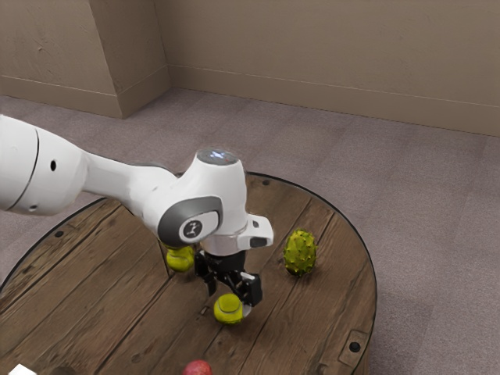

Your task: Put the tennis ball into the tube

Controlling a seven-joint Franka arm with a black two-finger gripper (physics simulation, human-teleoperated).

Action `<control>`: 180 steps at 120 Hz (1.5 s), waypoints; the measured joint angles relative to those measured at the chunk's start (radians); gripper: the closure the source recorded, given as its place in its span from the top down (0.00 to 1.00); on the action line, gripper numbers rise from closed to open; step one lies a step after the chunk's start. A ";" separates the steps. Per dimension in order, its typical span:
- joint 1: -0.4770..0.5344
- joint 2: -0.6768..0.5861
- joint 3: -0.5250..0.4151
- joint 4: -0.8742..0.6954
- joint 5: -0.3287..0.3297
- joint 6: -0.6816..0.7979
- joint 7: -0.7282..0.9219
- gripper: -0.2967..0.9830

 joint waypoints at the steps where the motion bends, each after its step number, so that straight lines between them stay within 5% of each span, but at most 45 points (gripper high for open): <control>1: 0.000 -0.002 0.000 -0.006 0.000 0.003 -0.006 0.77; 36: -0.002 -0.010 0.022 -0.094 0.003 0.141 -0.200 0.77; 60: 0.003 0.073 0.059 -0.084 0.066 0.258 -0.290 0.77; 110: 0.001 0.099 0.053 -0.082 0.134 0.345 -0.418 0.45; 152: 0.006 -0.095 0.049 -0.070 0.116 0.210 -0.508 0.36; 180: -0.085 -0.183 0.165 0.176 0.048 -0.057 -0.511 0.36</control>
